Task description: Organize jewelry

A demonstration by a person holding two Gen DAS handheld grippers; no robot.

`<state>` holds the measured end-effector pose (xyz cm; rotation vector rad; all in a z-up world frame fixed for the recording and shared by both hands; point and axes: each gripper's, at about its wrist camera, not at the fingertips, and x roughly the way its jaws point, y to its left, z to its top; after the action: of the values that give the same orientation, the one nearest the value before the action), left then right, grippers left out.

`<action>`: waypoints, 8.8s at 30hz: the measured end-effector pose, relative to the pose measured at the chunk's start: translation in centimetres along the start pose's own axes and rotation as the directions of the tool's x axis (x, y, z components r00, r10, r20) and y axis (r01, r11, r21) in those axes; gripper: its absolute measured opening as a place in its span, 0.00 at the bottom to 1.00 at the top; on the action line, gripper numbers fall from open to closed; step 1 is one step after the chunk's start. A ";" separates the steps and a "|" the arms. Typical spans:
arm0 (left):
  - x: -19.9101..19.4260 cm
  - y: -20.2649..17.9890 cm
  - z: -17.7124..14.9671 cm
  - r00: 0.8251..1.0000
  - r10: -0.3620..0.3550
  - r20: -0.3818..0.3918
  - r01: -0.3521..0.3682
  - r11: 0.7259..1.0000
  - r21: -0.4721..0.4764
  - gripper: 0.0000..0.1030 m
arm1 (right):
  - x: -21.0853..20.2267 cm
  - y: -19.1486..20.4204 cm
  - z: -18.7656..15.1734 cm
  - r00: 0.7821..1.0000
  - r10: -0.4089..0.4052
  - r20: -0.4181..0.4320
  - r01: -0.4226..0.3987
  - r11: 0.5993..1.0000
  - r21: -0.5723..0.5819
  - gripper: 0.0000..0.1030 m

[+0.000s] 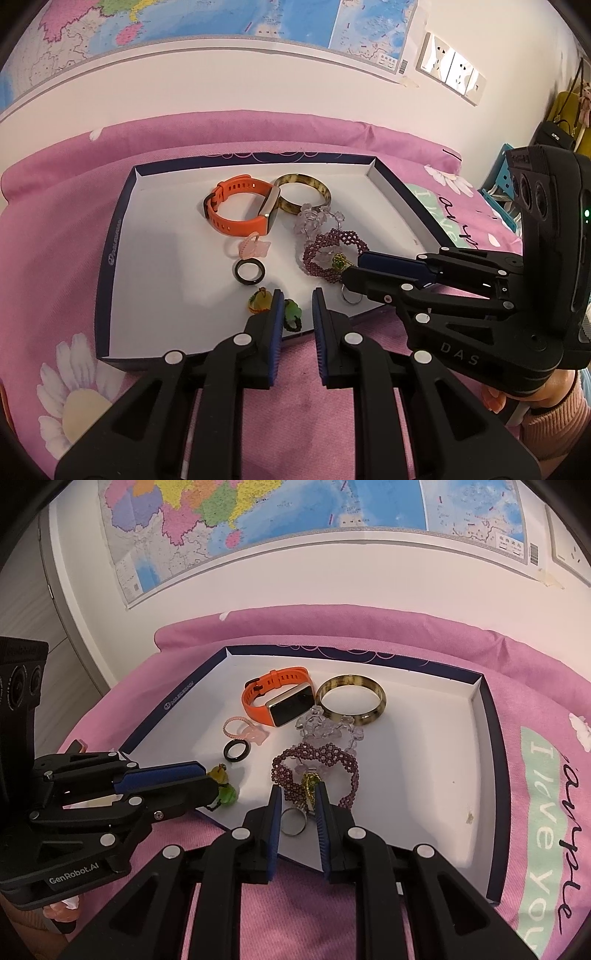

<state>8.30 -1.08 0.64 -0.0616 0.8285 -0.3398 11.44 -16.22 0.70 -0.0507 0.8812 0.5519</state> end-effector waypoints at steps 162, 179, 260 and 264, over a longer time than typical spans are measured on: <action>-6.8 -0.4 -6.1 0.957 0.282 0.065 -0.279 0.959 -0.056 0.94 | -7.8 2.5 -6.8 0.983 -0.139 0.115 0.134 0.989 0.055 0.93; -6.5 -0.3 -6.1 0.958 0.279 0.059 -0.276 0.960 -0.054 0.94 | -7.6 2.5 -7.0 0.984 -0.140 0.111 0.134 0.989 0.059 0.93; -6.2 -0.1 -6.1 0.959 0.282 0.041 -0.280 0.959 -0.052 0.94 | -7.5 2.5 -6.8 0.984 -0.142 0.110 0.136 0.989 0.063 0.93; -6.1 -0.1 -6.0 0.959 0.280 0.041 -0.278 0.959 -0.051 0.94 | -7.4 2.4 -6.6 0.984 -0.143 0.110 0.136 0.989 0.063 0.93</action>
<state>0.04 1.24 0.95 0.0062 0.7851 -0.0531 1.79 -19.11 2.42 -0.0298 0.7746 0.3951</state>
